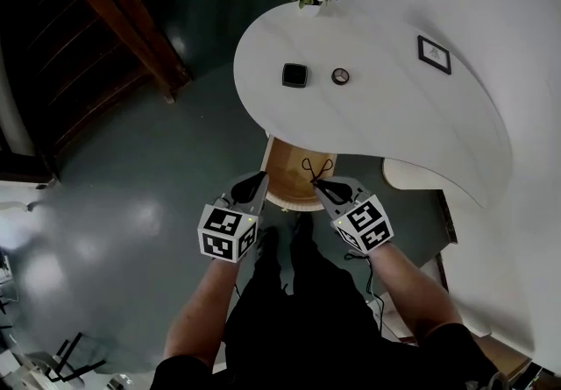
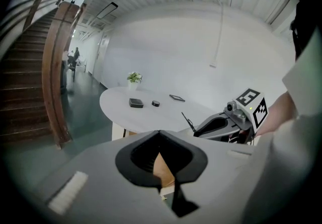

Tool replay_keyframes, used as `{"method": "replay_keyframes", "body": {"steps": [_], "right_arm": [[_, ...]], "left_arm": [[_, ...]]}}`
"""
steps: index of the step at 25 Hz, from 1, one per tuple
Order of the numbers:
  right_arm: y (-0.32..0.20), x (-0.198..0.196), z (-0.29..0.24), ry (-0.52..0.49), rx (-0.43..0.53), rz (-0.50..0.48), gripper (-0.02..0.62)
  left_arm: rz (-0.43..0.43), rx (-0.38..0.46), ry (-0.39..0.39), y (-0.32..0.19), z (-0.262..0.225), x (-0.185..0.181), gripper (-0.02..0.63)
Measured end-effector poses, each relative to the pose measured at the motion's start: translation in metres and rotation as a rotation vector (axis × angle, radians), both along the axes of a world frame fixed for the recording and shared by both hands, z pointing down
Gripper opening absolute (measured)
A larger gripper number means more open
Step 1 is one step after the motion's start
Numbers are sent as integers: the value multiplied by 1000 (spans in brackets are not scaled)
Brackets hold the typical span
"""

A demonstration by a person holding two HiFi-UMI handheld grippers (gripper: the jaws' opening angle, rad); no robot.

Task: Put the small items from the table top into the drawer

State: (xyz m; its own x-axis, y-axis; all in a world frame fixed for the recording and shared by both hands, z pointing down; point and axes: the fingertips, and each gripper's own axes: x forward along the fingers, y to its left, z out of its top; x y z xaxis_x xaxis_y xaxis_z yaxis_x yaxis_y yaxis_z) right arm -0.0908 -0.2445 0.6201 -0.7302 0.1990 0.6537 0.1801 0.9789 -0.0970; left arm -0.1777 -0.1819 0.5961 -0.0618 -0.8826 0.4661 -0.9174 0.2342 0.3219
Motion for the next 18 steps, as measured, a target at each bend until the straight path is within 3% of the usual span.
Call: {"method": "replay_keyframes", "body": {"steps": [12,18], "right_arm": [[25,-29,85,172,116,-296,37],[20,-36,129,240,141,-382,37]], "left_arm": [[-45,-55,29,11,52,-15,11],[-62,-79,31,9,73,-23,11]]}}
